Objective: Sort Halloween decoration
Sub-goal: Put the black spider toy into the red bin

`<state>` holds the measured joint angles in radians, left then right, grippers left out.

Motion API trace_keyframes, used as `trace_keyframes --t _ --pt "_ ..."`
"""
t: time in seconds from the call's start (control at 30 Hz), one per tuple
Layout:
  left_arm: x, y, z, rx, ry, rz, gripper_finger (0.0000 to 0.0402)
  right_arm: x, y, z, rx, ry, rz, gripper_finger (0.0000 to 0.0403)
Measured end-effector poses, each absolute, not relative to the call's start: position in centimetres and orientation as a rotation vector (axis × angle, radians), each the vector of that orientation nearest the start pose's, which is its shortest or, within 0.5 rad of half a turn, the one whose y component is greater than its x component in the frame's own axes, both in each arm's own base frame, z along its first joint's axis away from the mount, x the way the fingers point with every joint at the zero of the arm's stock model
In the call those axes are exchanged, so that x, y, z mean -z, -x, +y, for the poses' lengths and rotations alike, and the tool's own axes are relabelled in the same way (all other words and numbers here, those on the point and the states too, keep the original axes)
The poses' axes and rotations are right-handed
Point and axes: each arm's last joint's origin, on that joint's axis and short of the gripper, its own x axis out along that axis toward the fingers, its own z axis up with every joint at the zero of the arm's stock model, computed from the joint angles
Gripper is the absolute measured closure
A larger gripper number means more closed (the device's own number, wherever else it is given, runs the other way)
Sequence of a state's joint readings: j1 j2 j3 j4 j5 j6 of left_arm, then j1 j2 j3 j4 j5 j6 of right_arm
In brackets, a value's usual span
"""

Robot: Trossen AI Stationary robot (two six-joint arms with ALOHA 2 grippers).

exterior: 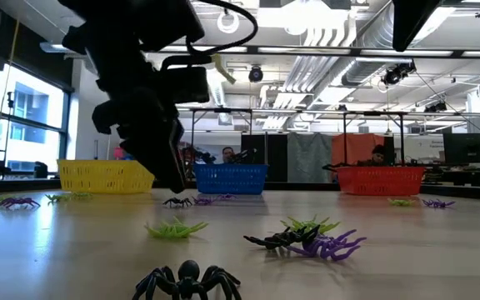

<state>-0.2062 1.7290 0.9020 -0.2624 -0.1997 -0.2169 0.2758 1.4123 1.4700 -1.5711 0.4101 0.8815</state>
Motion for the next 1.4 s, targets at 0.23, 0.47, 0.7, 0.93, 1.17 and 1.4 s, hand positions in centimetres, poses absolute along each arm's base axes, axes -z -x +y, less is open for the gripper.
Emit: trace_keyframes --t 0.23,0.47,0.7,0.93,1.17,1.4 --pt "-12.9 -30.9 -5.9 -0.108 -0.034 1.118 0.0268 -34.4 -21.9 5.0 0.693 -0.209 1.232 0.0273" --pt "-11.1 -31.3 -5.8 -0.138 -0.039 1.167 0.0268 -34.4 -21.9 5.0 0.690 -0.200 1.233 0.0273" --pt "-11.2 -31.2 -5.6 -0.169 0.020 1.161 0.0317 -34.4 -22.0 5.0 0.690 -0.200 1.233 0.0273" --pt "-11.8 -31.0 -5.6 -0.180 0.100 1.150 0.0392 -34.4 -21.9 5.0 0.679 -0.186 1.238 0.0273" --pt "-12.9 -30.6 -5.6 -0.183 0.113 1.131 0.0401 -34.4 -22.0 5.0 0.669 -0.173 1.243 0.0273" --pt "-14.9 -30.5 -5.6 -0.170 0.132 1.058 0.0401 -34.4 -22.0 5.0 0.667 -0.171 1.244 0.0273"
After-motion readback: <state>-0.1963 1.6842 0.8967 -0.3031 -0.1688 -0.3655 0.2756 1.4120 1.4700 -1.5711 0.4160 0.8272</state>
